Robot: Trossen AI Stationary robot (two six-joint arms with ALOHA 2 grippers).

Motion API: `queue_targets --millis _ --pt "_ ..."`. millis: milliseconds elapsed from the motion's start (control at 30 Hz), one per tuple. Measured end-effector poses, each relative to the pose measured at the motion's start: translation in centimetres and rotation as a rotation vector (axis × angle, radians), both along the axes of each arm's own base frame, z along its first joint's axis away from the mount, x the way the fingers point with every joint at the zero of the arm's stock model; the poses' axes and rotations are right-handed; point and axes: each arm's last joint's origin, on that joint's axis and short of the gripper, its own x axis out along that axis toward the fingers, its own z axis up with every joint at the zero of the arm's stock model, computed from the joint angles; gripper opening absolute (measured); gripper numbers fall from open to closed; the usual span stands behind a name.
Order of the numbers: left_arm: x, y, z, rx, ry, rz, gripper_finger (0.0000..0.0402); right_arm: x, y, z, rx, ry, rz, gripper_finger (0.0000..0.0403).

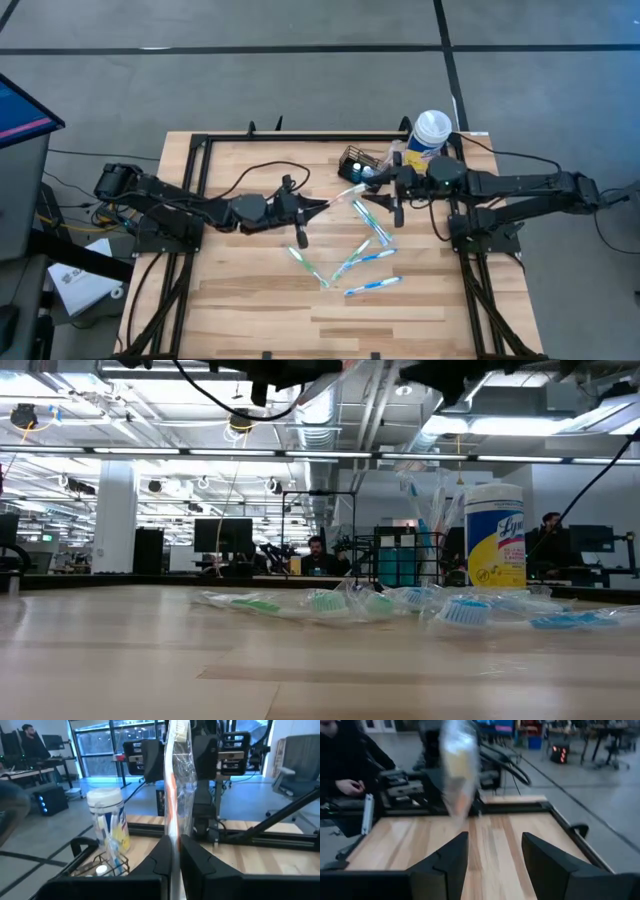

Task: Pick & Place toothbrushing station
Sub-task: Put the orange toothbrush into the mesh organizer

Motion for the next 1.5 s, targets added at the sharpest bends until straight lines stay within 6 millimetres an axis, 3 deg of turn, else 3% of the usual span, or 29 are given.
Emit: queue_targets --millis 400,1033,1233,1500 --pt "0.2 0.1 0.4 -0.009 -0.054 -0.031 0.0009 0.1 0.7 0.9 -0.022 -0.088 0.034 0.0175" --pt "2.8 0.9 -2.2 -0.015 -0.16 -0.07 0.001 0.1 0.7 1.2 -0.031 -0.124 0.038 0.0172" --pt "2.9 0.9 -2.4 -0.016 -0.167 -0.073 0.001 0.1 0.7 1.3 -0.038 -0.132 0.038 0.0147" --pt "2.9 0.9 -2.3 -0.016 -0.179 -0.08 0.001 0.1 0.7 1.4 -0.057 -0.146 0.04 0.0083"
